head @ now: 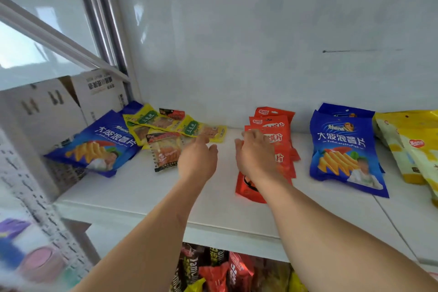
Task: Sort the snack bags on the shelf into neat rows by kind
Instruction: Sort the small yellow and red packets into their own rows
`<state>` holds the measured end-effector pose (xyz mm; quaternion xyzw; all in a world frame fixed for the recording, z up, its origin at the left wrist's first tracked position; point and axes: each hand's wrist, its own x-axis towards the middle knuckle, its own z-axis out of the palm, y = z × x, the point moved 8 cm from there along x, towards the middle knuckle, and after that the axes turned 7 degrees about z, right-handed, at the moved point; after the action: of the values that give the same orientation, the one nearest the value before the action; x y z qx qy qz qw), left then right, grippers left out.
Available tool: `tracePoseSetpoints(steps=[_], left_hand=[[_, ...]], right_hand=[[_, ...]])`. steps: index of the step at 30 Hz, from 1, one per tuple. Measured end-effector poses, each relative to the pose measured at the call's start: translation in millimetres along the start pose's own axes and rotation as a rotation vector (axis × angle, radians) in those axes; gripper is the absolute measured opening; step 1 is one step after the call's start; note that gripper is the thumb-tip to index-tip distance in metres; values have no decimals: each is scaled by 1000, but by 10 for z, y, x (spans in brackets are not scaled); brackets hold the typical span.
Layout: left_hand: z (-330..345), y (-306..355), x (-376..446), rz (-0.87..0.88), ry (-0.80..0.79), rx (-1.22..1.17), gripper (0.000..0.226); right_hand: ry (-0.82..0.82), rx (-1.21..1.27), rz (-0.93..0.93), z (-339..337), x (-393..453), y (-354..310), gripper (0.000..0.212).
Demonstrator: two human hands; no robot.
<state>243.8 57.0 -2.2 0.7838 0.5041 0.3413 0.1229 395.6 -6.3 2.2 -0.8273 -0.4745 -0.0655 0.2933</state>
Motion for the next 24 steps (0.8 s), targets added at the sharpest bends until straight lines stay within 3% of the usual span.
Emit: tracePoseSetpoints(steps=[9, 16, 21, 24], left_hand=[[-629, -757, 233, -49, 111, -61, 29], [-1046, -1497, 649, -71, 119, 68, 32], [-1415, -1726, 760, 36, 297, 337, 7], [-1493, -1959, 834, -48, 337, 275, 9]], right_hand=[[-138, 40, -47, 558, 112, -843, 43], [-202, 124, -61, 996, 323, -1599, 39], [-238, 283, -108, 1235, 396, -2075, 37], [-208, 306, -84, 1332, 482, -2177, 36]])
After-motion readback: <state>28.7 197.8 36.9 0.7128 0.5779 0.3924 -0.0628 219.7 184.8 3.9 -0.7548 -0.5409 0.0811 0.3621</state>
